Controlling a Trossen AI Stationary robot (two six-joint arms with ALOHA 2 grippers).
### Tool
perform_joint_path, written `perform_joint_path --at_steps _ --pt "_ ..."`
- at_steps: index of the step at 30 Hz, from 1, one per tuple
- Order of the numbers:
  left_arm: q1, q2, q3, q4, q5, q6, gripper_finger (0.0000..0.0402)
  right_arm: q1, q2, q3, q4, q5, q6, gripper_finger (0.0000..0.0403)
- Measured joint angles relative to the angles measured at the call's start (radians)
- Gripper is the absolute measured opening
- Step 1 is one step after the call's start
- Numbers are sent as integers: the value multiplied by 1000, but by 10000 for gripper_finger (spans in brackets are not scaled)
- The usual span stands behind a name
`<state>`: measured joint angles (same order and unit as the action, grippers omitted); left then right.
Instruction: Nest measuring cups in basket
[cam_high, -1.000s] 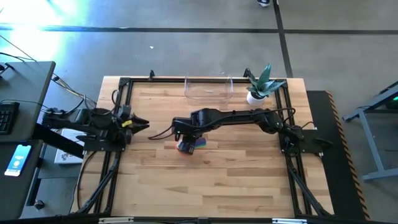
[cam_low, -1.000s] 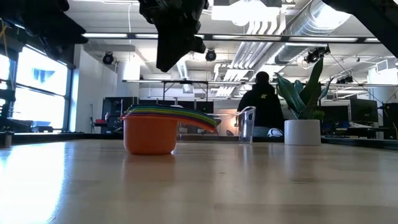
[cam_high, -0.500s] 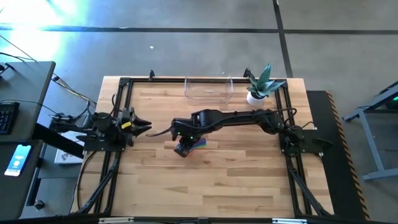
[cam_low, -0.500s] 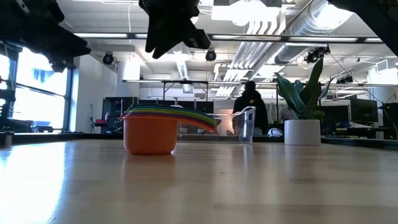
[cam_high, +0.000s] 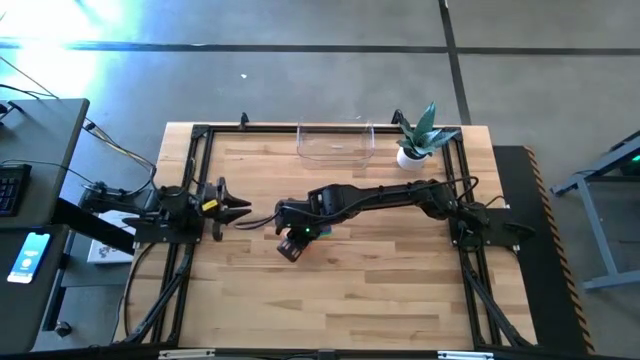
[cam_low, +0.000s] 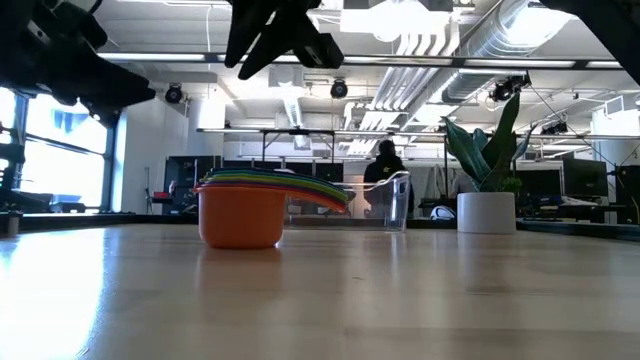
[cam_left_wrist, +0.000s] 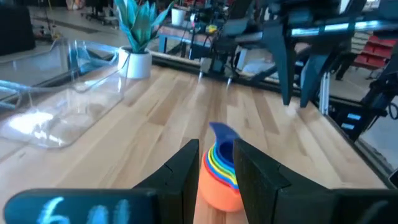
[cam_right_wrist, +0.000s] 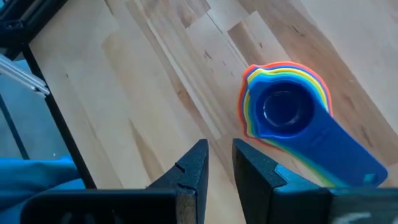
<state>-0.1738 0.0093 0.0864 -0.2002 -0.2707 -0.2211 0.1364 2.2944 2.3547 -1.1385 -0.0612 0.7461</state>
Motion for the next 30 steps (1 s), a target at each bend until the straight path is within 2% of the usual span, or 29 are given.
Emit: perform_joint_path --at_steps 10,14,22,30 --pt "0 -1 -2 3 -5 64 90 -1 0 0 19 45 14 64" --pt "0 3 -2 3 -5 93 90 -1 0 0 13 63 -35 64" --pt "0 3 -2 3 -5 94 90 -18 0 0 -67 86 -226 64" --pt "0 3 -2 4 -5 94 90 -71 0 0 -227 110 -565 64"
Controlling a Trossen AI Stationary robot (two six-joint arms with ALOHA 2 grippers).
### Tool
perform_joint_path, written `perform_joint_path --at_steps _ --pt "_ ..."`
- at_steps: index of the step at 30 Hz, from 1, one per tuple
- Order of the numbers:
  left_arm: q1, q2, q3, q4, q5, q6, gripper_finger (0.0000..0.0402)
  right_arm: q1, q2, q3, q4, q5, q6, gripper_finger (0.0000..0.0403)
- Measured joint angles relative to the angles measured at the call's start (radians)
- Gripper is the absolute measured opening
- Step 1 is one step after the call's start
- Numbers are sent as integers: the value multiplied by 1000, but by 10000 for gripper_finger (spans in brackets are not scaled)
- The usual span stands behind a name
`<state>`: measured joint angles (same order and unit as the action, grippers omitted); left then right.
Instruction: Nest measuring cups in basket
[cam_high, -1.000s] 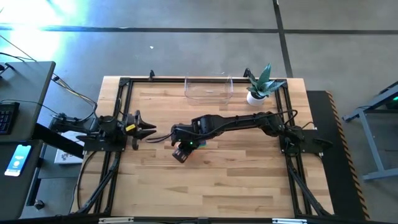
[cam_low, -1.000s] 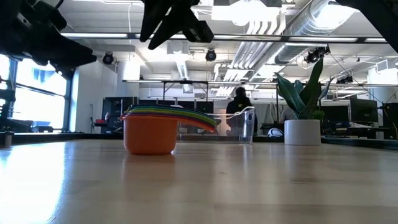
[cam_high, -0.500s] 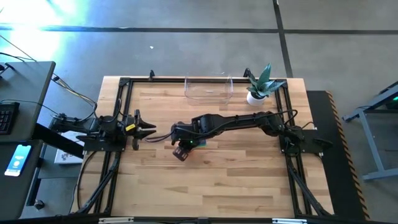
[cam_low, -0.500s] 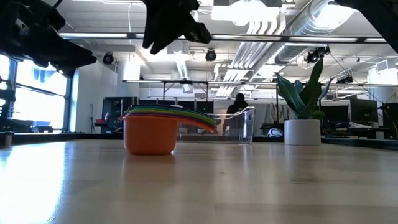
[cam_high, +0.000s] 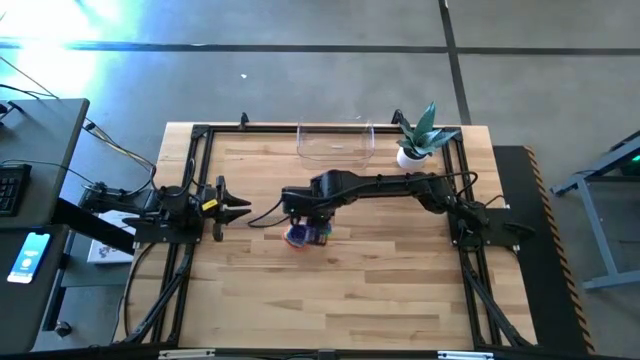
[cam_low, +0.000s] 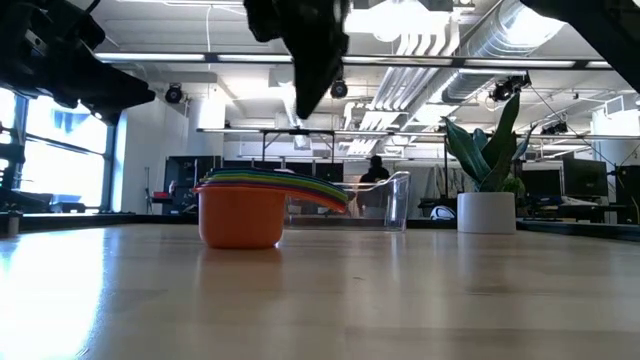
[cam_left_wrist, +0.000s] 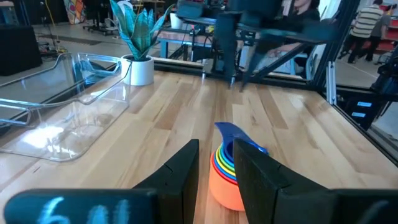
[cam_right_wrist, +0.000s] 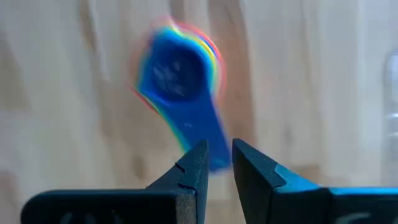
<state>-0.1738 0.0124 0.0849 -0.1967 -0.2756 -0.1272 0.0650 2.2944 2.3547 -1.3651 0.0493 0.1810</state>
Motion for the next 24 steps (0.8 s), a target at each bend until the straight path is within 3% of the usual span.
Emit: perform_joint_path --at_steps 11,24 --pt "0 0 0 0 0 0 90 -9 0 0 -122 9 -346 64" --pt "0 0 1 0 0 0 90 -12 0 0 -204 -58 -400 64"
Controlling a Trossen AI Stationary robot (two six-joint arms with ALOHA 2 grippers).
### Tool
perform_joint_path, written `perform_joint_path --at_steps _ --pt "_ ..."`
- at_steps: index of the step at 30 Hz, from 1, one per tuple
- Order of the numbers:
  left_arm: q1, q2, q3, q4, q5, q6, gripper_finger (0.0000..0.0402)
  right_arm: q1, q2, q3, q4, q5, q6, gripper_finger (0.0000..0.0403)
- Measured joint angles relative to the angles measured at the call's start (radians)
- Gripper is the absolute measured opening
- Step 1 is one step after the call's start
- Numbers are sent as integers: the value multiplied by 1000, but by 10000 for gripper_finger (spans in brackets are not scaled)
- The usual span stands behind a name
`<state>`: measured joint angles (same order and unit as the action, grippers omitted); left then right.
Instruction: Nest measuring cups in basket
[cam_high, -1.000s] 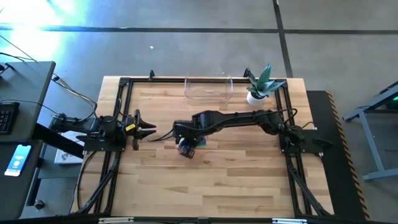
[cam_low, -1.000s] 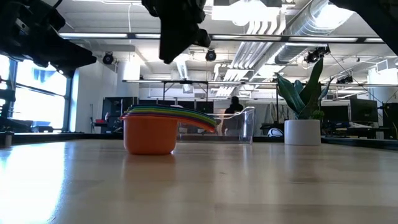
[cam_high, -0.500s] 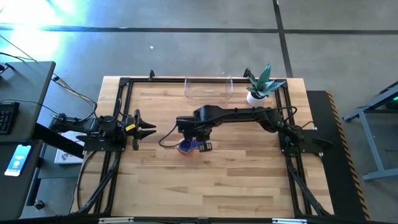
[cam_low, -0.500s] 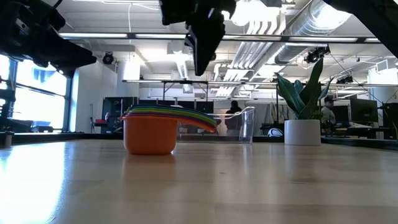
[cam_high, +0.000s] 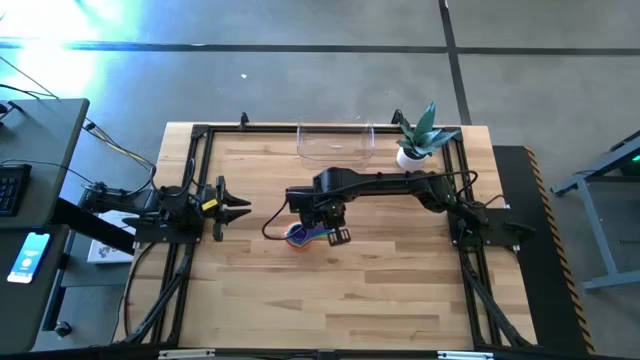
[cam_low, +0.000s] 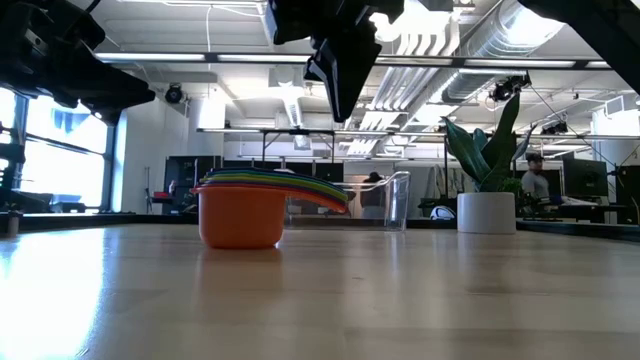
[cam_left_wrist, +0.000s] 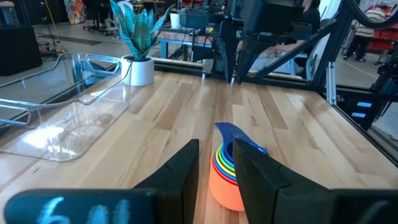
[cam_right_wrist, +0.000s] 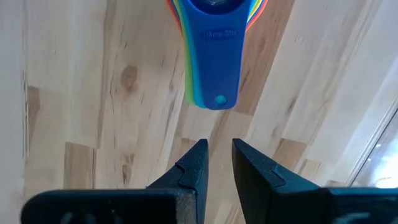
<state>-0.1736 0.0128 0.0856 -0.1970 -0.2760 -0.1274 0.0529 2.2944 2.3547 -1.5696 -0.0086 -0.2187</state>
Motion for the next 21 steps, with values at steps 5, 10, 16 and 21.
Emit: perform_joint_path --at_steps 5,10,16,21 --pt "0 0 0 0 0 0 90 2 -13 -13 7 -24 19 64" --pt "0 0 0 0 0 0 90 11 -122 -140 81 11 58 64" --pt "0 0 0 0 0 0 90 19 -310 -400 307 53 90 64" --pt "0 0 0 1 0 0 90 18 -456 -635 509 34 125 64"
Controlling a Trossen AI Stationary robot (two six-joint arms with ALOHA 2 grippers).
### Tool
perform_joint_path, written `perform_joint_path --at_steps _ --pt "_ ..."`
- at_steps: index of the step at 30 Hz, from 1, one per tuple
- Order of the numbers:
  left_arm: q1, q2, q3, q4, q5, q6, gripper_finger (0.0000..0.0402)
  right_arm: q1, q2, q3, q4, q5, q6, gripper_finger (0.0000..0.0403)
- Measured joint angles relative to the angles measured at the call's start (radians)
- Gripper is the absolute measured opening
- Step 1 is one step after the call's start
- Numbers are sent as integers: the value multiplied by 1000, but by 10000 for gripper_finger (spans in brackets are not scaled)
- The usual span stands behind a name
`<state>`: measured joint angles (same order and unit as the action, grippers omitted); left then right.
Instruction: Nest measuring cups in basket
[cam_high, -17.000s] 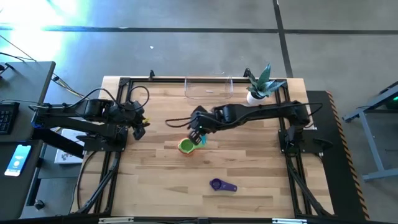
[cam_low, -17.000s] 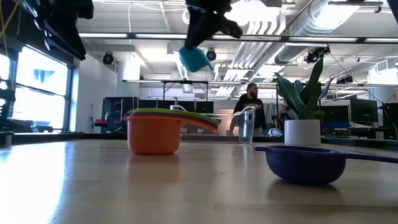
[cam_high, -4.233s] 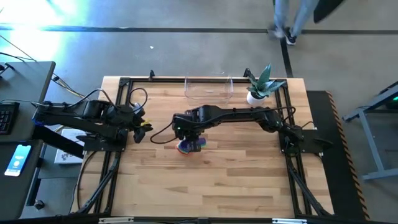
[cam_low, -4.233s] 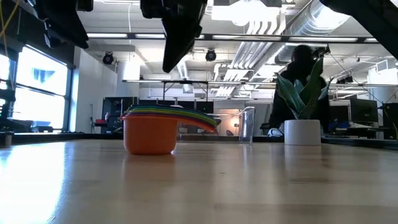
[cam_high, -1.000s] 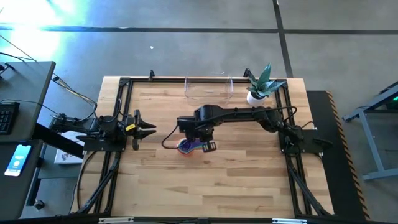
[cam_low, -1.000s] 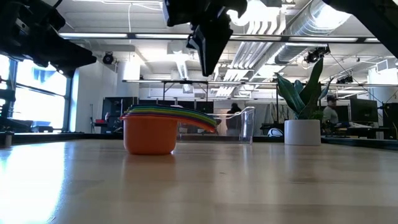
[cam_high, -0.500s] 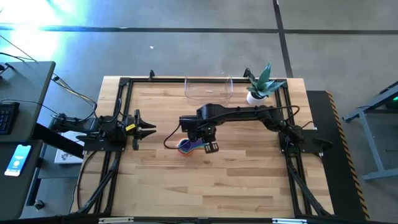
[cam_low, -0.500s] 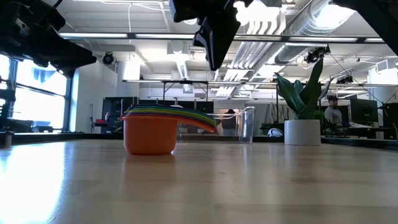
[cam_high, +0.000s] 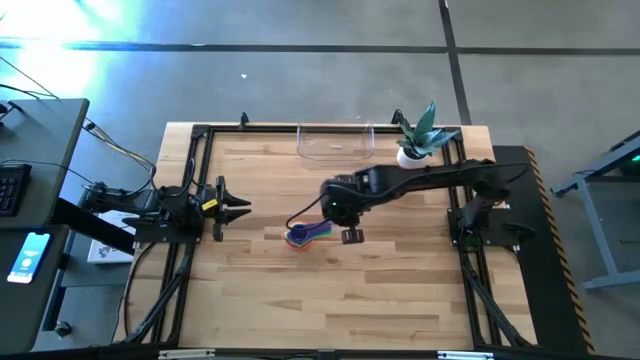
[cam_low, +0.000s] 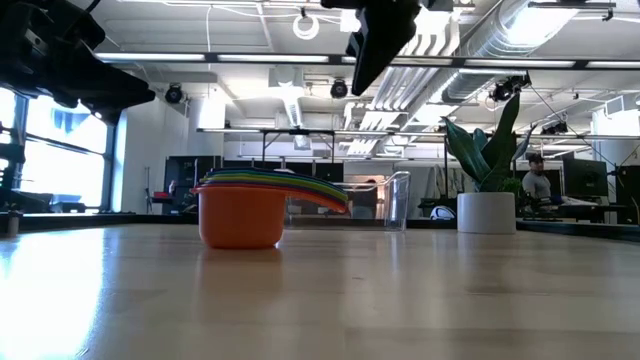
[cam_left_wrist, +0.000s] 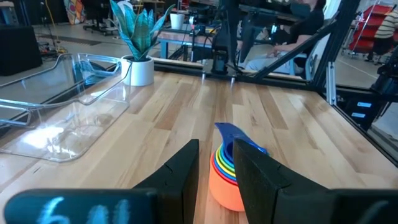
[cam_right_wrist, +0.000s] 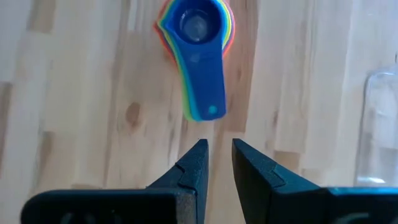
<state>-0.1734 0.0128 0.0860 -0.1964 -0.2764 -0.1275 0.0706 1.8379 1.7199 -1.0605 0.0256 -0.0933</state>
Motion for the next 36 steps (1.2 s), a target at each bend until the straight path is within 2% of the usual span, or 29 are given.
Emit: perform_joint_path --at_steps 8,13,16,21,28,36 --pt "0 0 0 0 0 0 90 0 -116 -268 292 -49 90 64" --pt "0 0 0 0 0 0 90 0 -119 -334 390 -56 89 76" --pt "0 0 0 0 0 0 90 -5 -119 -343 440 -36 71 99" --pt "0 0 0 0 0 0 90 -16 -110 -320 482 50 44 159" --pt "0 0 0 0 0 0 90 -46 -14 -200 419 47 -50 246" --pt "0 0 0 0 0 0 90 -58 153 -4 214 -27 -99 274"
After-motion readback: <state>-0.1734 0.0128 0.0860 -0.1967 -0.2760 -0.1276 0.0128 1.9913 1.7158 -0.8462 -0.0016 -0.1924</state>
